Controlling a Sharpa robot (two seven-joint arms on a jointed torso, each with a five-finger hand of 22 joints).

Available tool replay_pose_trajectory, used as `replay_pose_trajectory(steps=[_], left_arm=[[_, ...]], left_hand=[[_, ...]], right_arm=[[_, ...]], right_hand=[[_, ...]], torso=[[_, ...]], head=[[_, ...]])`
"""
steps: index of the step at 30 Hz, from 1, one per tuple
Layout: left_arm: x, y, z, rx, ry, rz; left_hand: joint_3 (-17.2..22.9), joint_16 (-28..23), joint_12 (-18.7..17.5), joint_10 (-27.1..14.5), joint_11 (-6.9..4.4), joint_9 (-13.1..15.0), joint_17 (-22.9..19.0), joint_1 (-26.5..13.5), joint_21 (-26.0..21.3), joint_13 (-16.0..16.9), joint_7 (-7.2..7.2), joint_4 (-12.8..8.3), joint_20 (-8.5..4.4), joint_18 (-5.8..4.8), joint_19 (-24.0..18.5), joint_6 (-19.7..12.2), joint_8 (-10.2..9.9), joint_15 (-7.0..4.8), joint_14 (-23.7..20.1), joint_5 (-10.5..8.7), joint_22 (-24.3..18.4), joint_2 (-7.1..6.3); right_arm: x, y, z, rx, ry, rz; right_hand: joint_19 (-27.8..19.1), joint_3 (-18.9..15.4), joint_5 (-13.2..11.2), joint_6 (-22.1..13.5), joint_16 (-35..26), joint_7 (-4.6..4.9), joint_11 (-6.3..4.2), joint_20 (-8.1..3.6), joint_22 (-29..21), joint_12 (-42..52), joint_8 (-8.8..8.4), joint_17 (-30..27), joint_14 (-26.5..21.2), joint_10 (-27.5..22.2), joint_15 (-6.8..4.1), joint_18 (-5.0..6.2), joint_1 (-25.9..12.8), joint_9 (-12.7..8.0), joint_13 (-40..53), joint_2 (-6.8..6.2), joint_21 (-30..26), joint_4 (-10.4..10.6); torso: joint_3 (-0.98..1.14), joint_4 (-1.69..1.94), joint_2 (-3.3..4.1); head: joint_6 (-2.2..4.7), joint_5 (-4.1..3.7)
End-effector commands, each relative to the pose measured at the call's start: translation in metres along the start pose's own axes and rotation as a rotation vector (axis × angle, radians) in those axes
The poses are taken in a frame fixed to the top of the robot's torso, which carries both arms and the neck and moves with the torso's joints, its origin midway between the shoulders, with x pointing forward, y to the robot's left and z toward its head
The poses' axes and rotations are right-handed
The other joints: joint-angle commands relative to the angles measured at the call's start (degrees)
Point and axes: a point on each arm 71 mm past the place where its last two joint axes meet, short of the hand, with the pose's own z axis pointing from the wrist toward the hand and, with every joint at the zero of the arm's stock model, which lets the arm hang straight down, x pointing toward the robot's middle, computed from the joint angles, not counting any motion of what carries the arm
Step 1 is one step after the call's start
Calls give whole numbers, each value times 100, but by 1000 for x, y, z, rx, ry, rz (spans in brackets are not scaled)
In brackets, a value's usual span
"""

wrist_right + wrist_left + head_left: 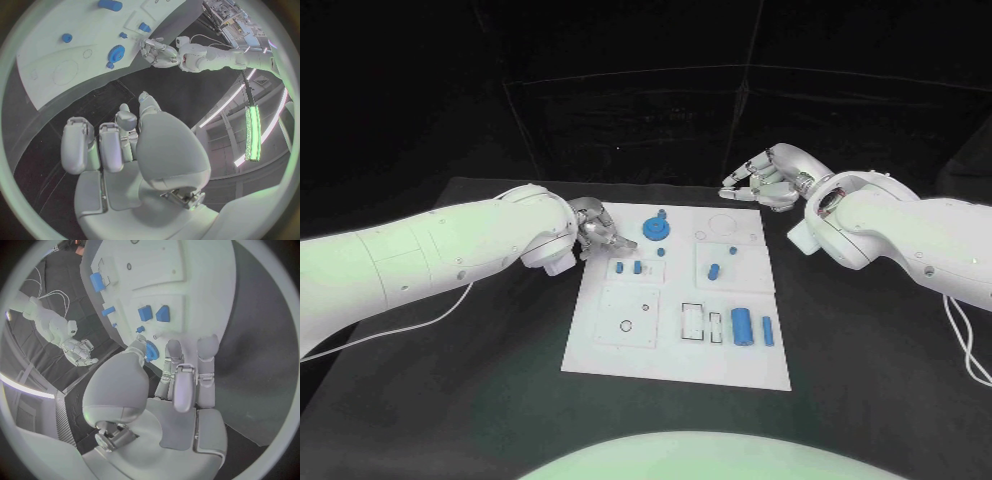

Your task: Assemble the parts on the task board

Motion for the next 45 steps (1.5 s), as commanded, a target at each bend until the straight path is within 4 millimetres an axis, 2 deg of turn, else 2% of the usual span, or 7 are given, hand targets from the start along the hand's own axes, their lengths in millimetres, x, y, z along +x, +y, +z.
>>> replay_pose_trajectory(steps=[1, 5, 9, 24, 27, 30, 45], left_arm=[[-4, -13, -2, 168, -35, -78], [-5, -24, -3, 296, -84, -47], [-1, -34, -3, 415, -148, 78], [28, -51, 9, 497, -162, 321], [32, -53, 13, 485, -144, 350], [37, -54, 16, 465, -122, 387], [48, -63, 27, 413, -67, 443]], left_hand=[[-5, -302, -142, -222, 58, -91, -378, 412, -416, -141, 52, -116, 62, 93, -260, -93, -62, 67, -139, 13, -393, 131], [325, -1326, -631, -770, 152, -271, -1761, 1347, -781, -500, 140, -579, 150, 88, -572, -176, -249, 164, -964, 17, -577, 347], [467, -1670, -1043, -1058, 261, -505, -2203, 1700, -1005, -877, 198, -862, 240, 81, -750, -110, -515, 268, -1338, 16, -691, 210], [457, -585, -1786, -1063, 285, -1174, -1198, 1548, -719, -1908, 183, -1054, 236, 120, 25, 302, -1272, 235, -276, 13, -596, 70], [488, -366, -1884, -964, 265, -1267, -911, 1542, -170, -2079, 165, -1097, 199, 19, 464, 424, -1367, 206, -41, 11, -53, 91], [522, -320, -1957, -814, 244, -1346, -872, 1501, 329, -2226, 143, -1114, 171, -87, 789, 540, -1449, 179, 52, 4, 477, 114], [706, -367, -2160, -509, 194, -1507, -1018, 1465, 620, -2576, 85, -1171, 122, -147, 982, 868, -1604, 132, 113, 11, 807, 245]], right_arm=[[-1, 2, 0, -12, -6, 2], [-1, 2, 0, -12, -5, 2], [-1, 2, 1, -12, -3, 3], [2, 5, 2, -18, 6, 16], [3, 6, 2, -19, 7, 17], [3, 6, 2, -19, 8, 17], [5, 7, 3, -21, 11, 18]], right_hand=[[-29, -26, 18, -44, -31, -6, 13, 8, -9, -33, 25, -5, 293, -35, -24, 116, 1, -7, -7, 68, -23, -1], [-29, -26, 18, -44, -31, -6, 13, 8, -9, -33, 25, -5, 293, -35, -24, 116, 1, -7, -7, 68, -23, -1], [-29, -26, 18, -44, -31, -6, 13, 8, -9, -33, 25, -5, 293, -35, -24, 116, 1, -7, -7, 68, -23, -1], [-36, -36, 22, -49, -35, -4, 14, 10, -20, -77, 26, -9, 291, -63, -22, 119, 1, -7, -48, 79, -30, 4], [-36, -36, 23, -50, -35, -4, 14, 10, -20, -78, 26, -8, 291, -64, -21, 119, 2, -7, -49, 80, -31, 3], [-36, -36, 23, -50, -35, -4, 14, 10, -20, -78, 26, -8, 291, -64, -21, 119, 2, -7, -49, 80, -31, 3], [-36, -36, 23, -50, -35, -4, 14, 10, -20, -78, 26, -8, 291, -64, -21, 119, 2, -7, -49, 80, -31, 3]], torso=[[4, 4, -1], [3, 2, 1], [-8, 1, 2], [-7, -9, 11], [-5, -16, 10], [-7, -17, 13], [-5, -8, 11]], head=[[14, -6], [40, -28], [55, -57], [111, -110], [111, -124], [114, -141], [129, -171]])
